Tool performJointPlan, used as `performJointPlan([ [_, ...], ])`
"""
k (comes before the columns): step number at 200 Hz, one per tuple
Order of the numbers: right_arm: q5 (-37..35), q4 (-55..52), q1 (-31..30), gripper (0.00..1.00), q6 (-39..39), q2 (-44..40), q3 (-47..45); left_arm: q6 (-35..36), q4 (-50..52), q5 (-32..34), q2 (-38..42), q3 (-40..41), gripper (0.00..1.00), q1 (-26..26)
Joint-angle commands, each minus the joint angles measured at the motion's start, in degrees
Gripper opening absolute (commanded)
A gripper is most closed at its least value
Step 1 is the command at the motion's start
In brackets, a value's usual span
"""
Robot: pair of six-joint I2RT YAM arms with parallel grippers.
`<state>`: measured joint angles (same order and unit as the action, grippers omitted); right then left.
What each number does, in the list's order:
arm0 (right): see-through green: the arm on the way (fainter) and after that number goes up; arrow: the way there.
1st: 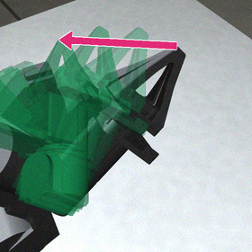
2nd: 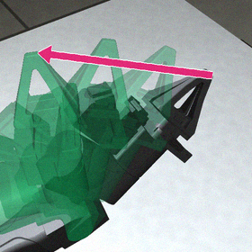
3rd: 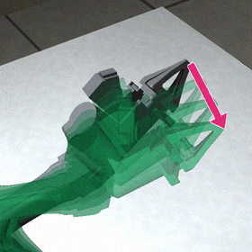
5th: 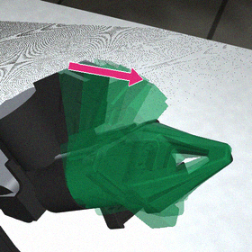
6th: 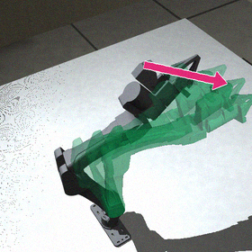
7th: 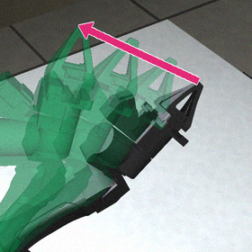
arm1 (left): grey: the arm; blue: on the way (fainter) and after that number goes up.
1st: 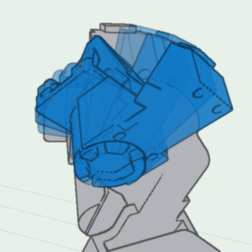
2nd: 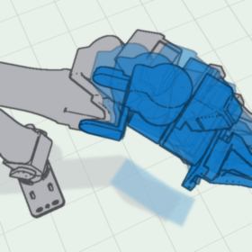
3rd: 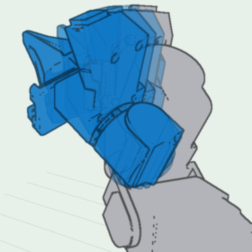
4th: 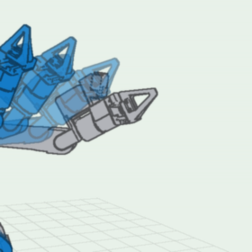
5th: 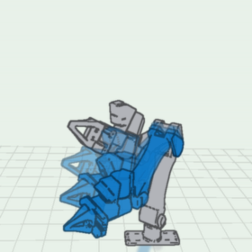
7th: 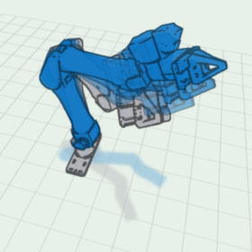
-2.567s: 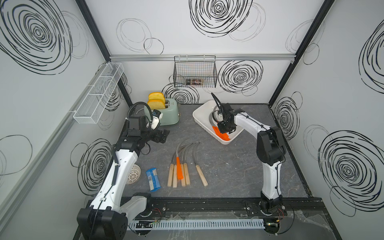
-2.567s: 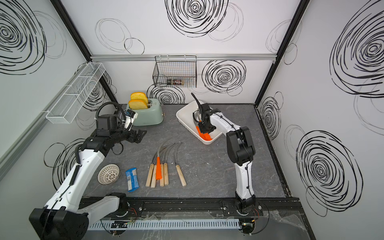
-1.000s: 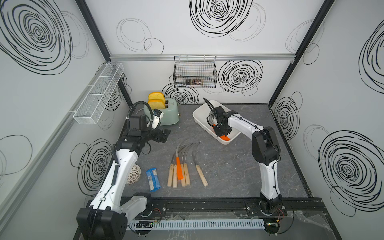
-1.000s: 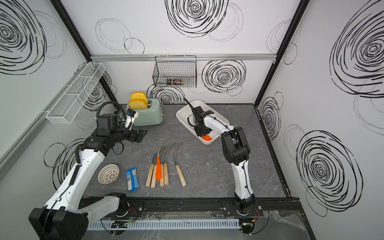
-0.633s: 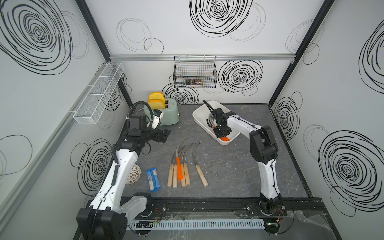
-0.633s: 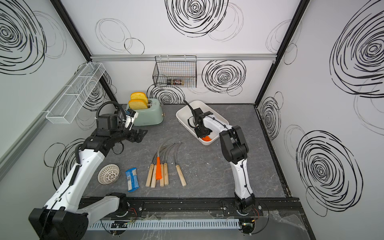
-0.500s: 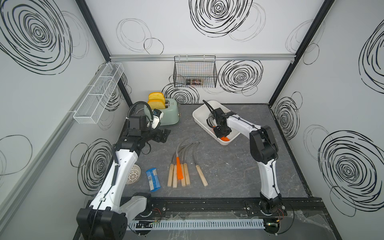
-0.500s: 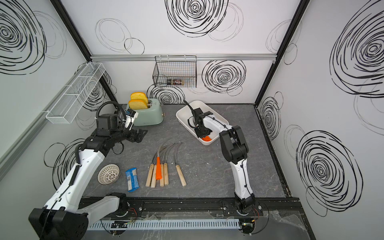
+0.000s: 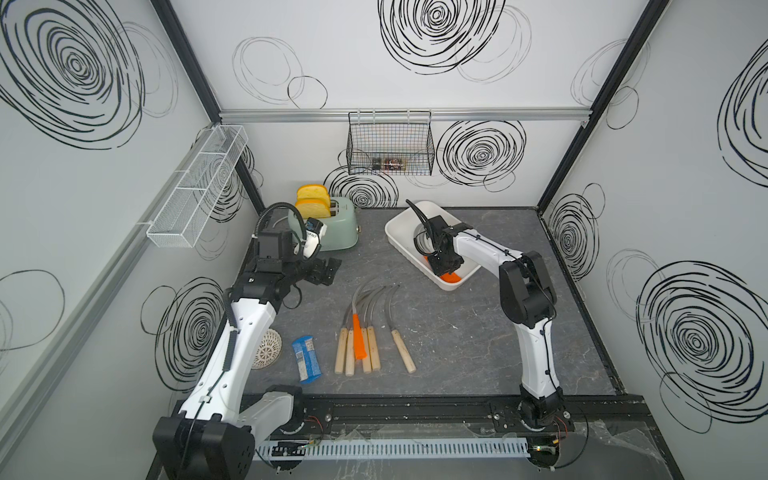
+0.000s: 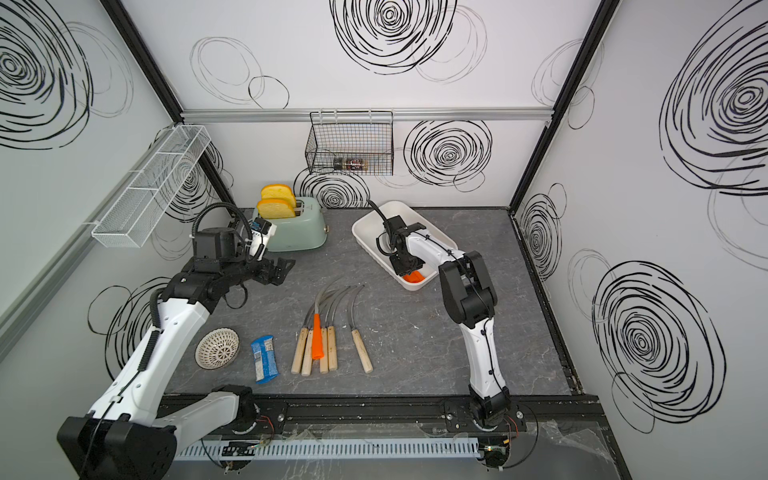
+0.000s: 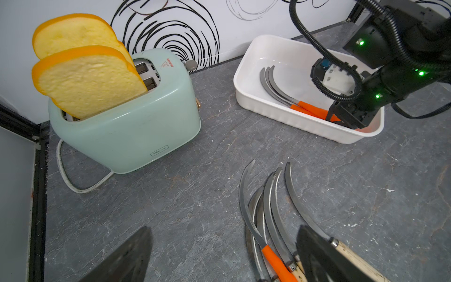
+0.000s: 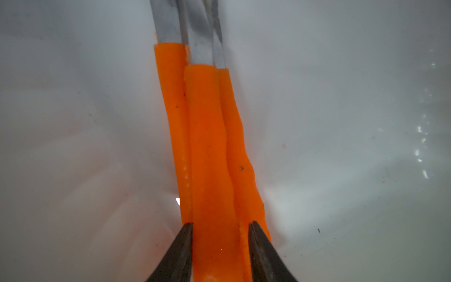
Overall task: Put small sickles into storage boxes
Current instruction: Place the sickle in the storage box, then pick up the sickle at the center of the board.
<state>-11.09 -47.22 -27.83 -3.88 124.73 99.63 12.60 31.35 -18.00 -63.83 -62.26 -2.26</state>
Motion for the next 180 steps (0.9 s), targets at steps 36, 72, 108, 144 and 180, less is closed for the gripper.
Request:
performJointPlan([
  [36,-0.59,3.55,2.56,0.43,-2.12,-8.39,-0.75,-0.69,-2.39,-0.94,0.3,-2.41,0.96,-0.55],
  [72,1.52,5.04,3.92,0.45,-4.21,-15.99,-2.43,-0.61,-2.39,-0.46,0.75,-2.35,0.96,-0.64],
  [108,8.16,7.01,3.56,0.45,-7.44,-26.81,-9.17,-1.26,-0.84,0.67,-0.09,-3.02,0.96,-0.55],
  [144,16.38,13.25,0.98,0.46,-8.97,-39.49,-22.53,-1.52,-0.38,0.95,1.16,-2.43,0.96,-0.43],
  [180,12.95,13.66,-6.84,0.5,-13.92,-48.62,-29.88,-2.51,1.14,1.39,0.03,-3.3,0.96,-0.46],
])
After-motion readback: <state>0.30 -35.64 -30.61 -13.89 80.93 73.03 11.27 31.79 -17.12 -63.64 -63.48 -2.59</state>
